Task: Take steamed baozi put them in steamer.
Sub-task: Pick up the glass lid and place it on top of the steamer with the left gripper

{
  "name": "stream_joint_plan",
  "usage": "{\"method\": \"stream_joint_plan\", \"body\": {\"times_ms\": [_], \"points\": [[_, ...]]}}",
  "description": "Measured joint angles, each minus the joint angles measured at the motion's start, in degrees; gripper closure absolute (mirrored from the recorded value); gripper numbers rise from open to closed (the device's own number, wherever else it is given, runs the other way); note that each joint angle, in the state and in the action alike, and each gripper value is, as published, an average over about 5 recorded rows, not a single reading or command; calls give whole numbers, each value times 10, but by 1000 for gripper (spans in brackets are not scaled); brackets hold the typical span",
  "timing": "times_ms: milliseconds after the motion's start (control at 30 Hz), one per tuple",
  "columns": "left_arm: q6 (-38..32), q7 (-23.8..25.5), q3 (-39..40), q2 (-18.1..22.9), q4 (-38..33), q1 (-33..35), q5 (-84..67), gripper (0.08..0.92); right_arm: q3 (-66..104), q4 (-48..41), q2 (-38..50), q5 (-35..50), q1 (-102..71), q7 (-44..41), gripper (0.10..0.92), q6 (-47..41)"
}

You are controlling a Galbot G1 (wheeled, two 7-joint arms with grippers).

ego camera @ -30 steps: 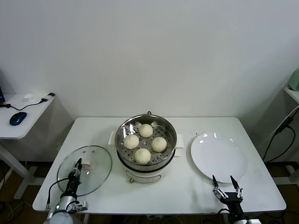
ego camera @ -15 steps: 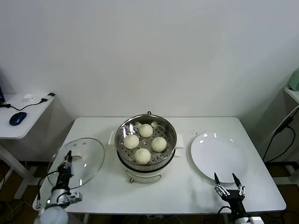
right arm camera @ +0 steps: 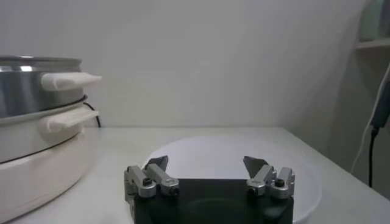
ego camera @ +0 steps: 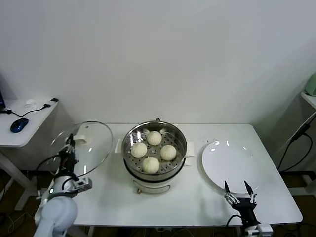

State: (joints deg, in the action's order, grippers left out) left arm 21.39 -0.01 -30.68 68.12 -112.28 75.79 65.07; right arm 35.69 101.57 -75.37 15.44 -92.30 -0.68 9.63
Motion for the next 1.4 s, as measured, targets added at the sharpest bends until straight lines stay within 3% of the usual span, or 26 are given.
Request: {"method": "stream_joint_plan", "body": {"times_ms": [333, 767, 1033, 1400], "points": [[95, 69, 156, 34, -61, -50, 78, 866, -2, 1, 3, -14, 6, 7, 203, -4], [152, 108, 314, 125, -15, -112, 185, 866, 5, -10, 14, -6, -1, 9, 203, 2], [167, 111, 357, 169, 33, -138, 226, 866, 12, -12, 19, 6, -9, 12, 203, 12], [177, 113, 367, 180, 80, -158, 253, 866, 15, -14, 16, 10, -13, 16, 203, 22]]}}
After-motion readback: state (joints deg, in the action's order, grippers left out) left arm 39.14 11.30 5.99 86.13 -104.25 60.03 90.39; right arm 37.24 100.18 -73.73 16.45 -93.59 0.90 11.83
